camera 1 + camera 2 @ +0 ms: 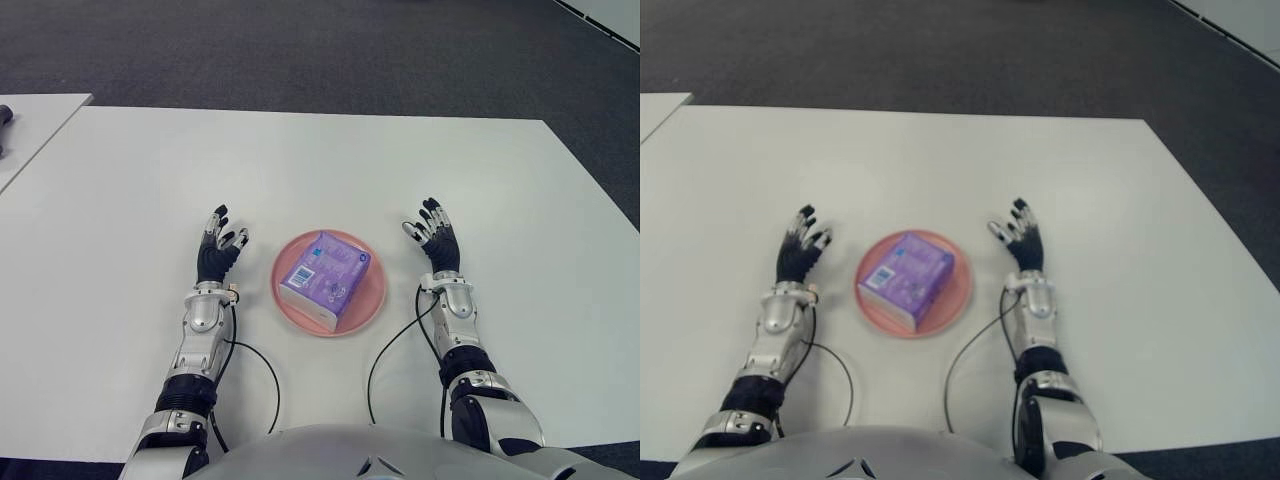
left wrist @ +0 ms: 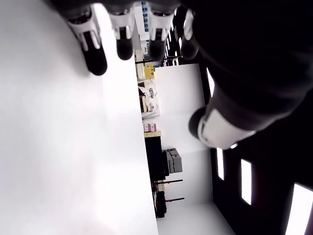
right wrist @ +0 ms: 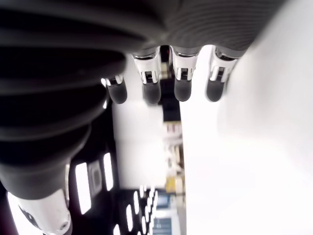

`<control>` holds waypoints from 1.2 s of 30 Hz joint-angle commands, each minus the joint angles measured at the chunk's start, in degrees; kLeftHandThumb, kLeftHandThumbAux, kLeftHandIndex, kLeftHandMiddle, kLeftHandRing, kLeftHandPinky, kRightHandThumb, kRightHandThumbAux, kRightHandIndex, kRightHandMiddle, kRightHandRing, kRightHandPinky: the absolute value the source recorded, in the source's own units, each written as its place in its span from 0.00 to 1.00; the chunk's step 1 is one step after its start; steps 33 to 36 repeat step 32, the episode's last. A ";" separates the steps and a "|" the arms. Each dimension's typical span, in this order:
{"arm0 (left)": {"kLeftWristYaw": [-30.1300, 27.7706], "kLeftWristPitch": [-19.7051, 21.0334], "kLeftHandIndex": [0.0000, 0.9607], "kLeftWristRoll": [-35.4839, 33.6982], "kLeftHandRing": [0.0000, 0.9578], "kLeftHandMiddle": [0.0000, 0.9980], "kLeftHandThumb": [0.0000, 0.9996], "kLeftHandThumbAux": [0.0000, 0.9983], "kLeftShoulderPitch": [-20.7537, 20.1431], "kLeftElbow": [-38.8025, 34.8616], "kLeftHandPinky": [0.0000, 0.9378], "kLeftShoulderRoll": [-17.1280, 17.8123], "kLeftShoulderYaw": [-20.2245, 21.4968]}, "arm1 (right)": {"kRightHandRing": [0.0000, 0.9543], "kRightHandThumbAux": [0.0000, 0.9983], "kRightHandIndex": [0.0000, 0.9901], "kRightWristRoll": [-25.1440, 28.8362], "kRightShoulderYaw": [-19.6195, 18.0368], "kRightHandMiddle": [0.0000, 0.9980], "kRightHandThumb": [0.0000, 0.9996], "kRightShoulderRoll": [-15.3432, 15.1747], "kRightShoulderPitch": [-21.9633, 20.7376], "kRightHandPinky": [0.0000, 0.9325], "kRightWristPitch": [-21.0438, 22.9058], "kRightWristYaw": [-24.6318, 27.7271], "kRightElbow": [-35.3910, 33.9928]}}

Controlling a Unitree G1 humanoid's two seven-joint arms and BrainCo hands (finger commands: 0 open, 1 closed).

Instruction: Put the tissue paper into the plate.

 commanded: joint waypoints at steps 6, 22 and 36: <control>-1.43 0.90 0.00 -0.31 0.00 0.00 0.00 0.72 1.21 0.15 0.00 0.03 -0.21 | 0.00 0.72 0.00 -1.06 2.12 0.00 0.08 -0.99 6.07 0.00 1.33 0.91 -4.50; -1.10 3.40 0.00 0.31 0.00 0.00 0.00 0.71 1.61 -1.49 0.00 0.15 -0.29 | 0.00 0.67 0.00 1.12 3.28 0.00 0.03 -1.43 9.96 0.00 4.41 3.51 -11.48; -1.32 3.88 0.00 -0.08 0.00 0.00 0.00 0.71 1.51 -1.74 0.00 0.13 -0.13 | 0.00 0.63 0.00 2.73 2.29 0.00 0.04 -2.15 11.45 0.00 1.59 7.80 -7.47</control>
